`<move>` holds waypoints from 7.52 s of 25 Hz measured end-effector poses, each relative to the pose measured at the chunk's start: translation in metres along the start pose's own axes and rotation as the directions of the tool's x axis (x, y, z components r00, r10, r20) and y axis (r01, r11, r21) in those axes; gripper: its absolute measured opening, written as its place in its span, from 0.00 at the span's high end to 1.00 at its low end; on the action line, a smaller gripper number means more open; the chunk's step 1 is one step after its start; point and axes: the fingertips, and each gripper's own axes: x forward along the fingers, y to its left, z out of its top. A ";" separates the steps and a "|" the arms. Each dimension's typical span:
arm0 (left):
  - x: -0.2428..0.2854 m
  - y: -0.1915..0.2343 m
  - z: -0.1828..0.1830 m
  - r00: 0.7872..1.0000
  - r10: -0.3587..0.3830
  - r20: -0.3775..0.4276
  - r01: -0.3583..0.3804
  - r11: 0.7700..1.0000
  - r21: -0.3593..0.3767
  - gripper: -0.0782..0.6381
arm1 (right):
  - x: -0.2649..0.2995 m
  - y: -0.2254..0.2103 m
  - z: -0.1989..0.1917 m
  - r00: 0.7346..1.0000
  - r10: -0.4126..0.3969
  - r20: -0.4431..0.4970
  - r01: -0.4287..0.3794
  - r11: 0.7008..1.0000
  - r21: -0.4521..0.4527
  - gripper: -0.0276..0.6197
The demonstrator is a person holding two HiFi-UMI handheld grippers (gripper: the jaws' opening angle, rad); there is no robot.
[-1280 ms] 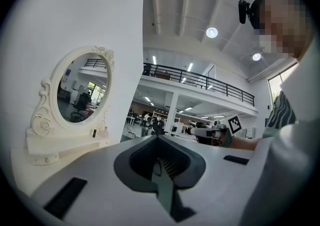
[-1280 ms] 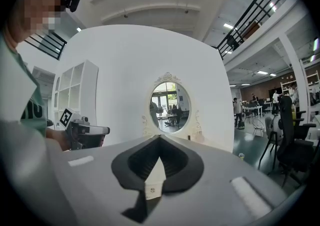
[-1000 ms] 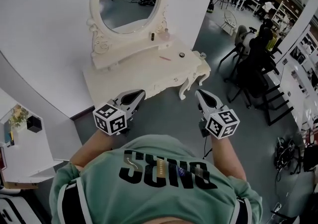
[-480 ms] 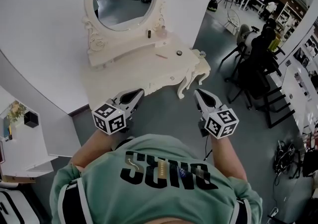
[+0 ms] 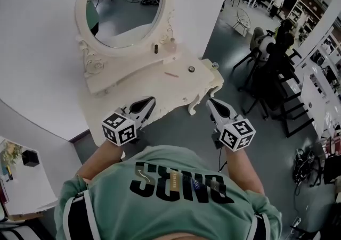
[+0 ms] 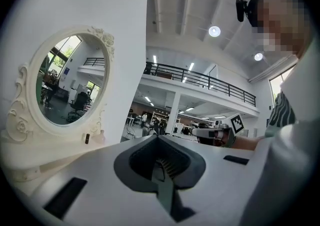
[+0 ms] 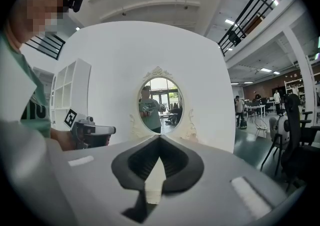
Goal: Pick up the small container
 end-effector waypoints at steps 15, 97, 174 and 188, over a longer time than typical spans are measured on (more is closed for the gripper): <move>0.071 0.155 0.048 0.995 -0.088 -0.053 0.089 0.996 0.016 0.88 | 0.155 -0.054 0.034 0.998 -0.058 0.001 0.058 0.998 0.025 0.94; 0.419 0.380 -0.089 0.876 0.431 -0.216 -0.411 0.902 0.134 0.59 | 0.325 -0.286 -0.074 0.980 0.184 -0.081 -0.166 0.968 0.186 0.94; 0.420 0.190 0.159 0.983 0.099 -0.152 -0.056 0.962 0.267 0.70 | 0.231 -0.302 0.101 0.993 0.060 0.098 -0.063 0.998 0.020 0.94; 0.410 0.154 0.220 0.989 0.008 -0.148 0.034 0.960 0.278 0.70 | 0.220 -0.301 0.157 0.986 0.070 0.149 -0.063 0.997 -0.052 0.94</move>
